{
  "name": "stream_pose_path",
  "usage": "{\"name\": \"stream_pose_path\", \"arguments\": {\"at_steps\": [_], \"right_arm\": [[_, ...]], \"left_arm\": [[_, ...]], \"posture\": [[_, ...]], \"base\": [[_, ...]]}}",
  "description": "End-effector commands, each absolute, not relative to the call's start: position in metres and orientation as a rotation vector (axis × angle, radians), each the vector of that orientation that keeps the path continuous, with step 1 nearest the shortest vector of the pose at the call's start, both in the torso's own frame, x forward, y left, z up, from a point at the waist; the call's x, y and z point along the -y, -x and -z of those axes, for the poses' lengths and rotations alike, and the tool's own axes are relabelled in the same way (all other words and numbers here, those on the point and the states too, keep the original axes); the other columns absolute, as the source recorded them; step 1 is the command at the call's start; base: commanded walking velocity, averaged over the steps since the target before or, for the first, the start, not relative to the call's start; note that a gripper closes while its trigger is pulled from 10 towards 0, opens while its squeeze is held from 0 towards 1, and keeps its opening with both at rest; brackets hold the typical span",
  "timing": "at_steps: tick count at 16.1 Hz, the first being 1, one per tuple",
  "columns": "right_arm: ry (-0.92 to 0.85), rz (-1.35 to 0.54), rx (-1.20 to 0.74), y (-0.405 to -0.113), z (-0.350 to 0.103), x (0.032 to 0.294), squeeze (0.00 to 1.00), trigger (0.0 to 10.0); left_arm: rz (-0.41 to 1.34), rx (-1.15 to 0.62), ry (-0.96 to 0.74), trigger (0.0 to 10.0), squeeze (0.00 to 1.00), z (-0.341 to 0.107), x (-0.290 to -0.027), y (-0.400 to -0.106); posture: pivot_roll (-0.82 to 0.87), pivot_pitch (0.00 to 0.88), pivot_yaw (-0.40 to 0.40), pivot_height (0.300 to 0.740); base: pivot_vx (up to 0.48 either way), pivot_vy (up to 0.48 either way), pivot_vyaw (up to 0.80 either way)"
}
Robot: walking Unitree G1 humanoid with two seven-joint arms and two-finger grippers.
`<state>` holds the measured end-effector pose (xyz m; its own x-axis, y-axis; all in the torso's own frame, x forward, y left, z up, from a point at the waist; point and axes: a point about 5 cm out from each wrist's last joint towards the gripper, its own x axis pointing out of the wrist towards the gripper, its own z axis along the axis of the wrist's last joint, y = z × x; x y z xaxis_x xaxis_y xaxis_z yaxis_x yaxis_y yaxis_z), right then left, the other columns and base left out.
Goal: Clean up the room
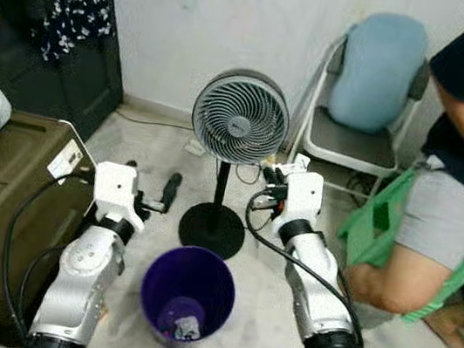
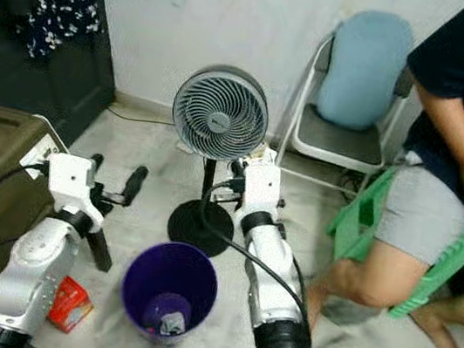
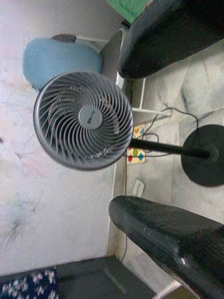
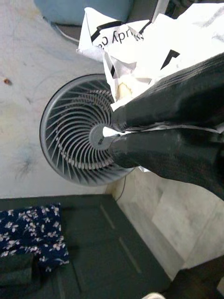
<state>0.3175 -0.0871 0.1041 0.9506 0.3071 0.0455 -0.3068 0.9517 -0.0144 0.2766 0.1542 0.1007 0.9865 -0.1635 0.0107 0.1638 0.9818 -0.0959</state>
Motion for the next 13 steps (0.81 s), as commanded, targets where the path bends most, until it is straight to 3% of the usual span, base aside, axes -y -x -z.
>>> {"name": "stream_pose_path", "arguments": {"at_steps": [1,3,8,13], "right_arm": [[0.003,-0.329,0.057,-0.32,-0.108,0.08,0.0,10.0],[0.01,-0.33,0.06,-0.32,-0.108,0.081,0.0,10.0],[0.004,-0.305,0.046,-0.322,-0.107,0.081,0.0,10.0],[0.028,-0.204,-0.069,-0.322,-0.089,0.09,0.0,10.0]], "left_arm": [[0.138,0.014,0.093,10.0,0.0,-0.103,-0.162,-0.278],[0.127,0.017,0.093,10.0,0.0,-0.104,-0.164,-0.279],[0.161,0.035,0.006,10.0,0.0,-0.107,-0.17,-0.28],[0.217,0.043,-0.119,10.0,0.0,-0.11,-0.182,-0.273]], "posture": [[0.1,0.0,-0.042,0.74],[0.1,0.0,-0.041,0.74],[0.1,0.0,-0.03,0.74],[0.11,0.0,-0.02,0.74]], "base": [[0.0,0.0,0.0],[0.0,0.0,0.0],[0.0,0.0,0.69],[0.0,0.0,0.0]]}}
